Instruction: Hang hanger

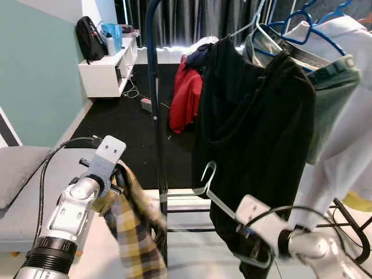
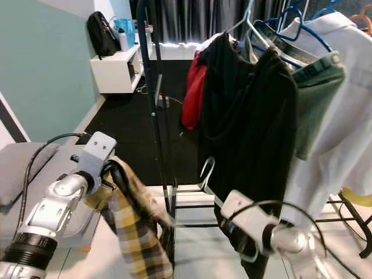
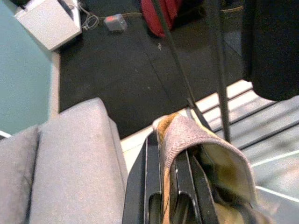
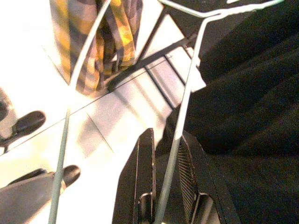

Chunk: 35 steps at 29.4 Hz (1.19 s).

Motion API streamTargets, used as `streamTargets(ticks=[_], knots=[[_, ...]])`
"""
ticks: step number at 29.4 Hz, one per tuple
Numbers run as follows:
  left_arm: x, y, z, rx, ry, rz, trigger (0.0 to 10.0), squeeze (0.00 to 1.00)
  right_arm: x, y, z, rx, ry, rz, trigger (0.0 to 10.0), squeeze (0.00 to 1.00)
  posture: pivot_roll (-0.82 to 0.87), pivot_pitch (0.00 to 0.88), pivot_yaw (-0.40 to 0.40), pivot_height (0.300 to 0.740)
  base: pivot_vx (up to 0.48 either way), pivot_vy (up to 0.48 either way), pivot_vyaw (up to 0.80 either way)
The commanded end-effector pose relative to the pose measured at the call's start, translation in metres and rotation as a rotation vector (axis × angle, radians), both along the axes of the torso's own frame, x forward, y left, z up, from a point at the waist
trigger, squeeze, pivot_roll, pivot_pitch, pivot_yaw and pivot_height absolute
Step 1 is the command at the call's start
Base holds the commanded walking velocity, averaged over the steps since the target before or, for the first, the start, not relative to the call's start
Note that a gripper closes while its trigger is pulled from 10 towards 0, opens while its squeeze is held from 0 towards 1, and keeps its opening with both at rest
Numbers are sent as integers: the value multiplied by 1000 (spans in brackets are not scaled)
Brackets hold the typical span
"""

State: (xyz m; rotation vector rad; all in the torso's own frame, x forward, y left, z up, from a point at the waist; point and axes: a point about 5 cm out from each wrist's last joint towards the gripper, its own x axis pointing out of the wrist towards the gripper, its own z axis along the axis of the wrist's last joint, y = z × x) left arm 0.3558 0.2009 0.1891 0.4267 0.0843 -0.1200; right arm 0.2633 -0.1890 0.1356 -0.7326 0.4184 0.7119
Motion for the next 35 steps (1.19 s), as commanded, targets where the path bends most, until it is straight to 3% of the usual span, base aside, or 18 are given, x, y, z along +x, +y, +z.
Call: streamTargets(ticks=[1,3,5,6,8,9,10,11,13,14,17,20,22,25,27,29,30,35], knots=[[-1,3,3,5,-9,5,10000,0,-1,2,6,-9,-19,17,10000,0,-8,137,17,740,0,0,0],[-1,4,3,12,-3,7,10000,0,-7,2,3,-38,30,53,10000,0,-6,137,18,740,0,0,0],[-2,10,-1,20,30,39,10000,0,-31,8,6,-54,167,220,10000,0,-7,138,20,740,0,0,0],[-2,15,-4,3,46,76,10000,0,-38,14,12,-53,167,304,10000,0,-7,138,21,740,0,0,0],[-2,15,-4,3,46,76,10000,0,-38,14,12,-53,167,304,10000,0,-7,138,21,740,0,0,0],[-2,19,-6,-19,62,112,10000,0,-37,20,21,-50,85,370,10000,0,-9,139,20,740,0,0,0],[-2,24,-9,-63,86,159,10000,0,-24,26,34,-61,-110,378,10000,0,-15,137,21,740,0,0,0],[-2,24,-9,-63,86,159,10000,0,-24,26,34,-61,-110,378,10000,0,-15,137,21,740,0,0,0],[-2,35,-16,-141,132,264,10000,0,-14,36,52,-59,-386,407,10000,0,-14,132,14,740,0,0,0],[-2,35,-16,-141,132,264,10000,0,-14,36,52,-59,-386,407,10000,0,-14,132,14,740,0,0,0],[-5,54,-20,-166,162,374,10000,0,-11,37,62,-88,-582,372,10000,0,-15,127,12,740,0,0,0],[-5,58,-18,-180,178,345,10000,0,-9,33,70,-90,-723,312,10000,0,-14,125,13,740,0,0,0],[-5,58,-18,-180,178,345,10000,0,-9,33,70,-90,-723,312,10000,0,-14,125,13,740,0,0,0],[-3,52,-10,-205,191,251,10000,0,-13,30,68,-89,-792,323,10000,0,-11,118,12,740,0,0,0],[0,48,-3,-226,195,201,10000,0,-17,29,62,-68,-768,343,10000,0,-8,115,11,740,0,0,0],[4,38,9,-231,191,104,10000,0,-23,29,51,55,-655,370,10000,0,-6,113,12,740,0,0,0],[4,38,9,-231,191,104,10000,0,-23,29,51,55,-655,370,10000,0,-6,113,12,740,0,0,0],[11,26,15,-140,172,-12,10000,0,-33,33,42,118,-550,494,10000,0,-5,114,15,740,0,0,0]])
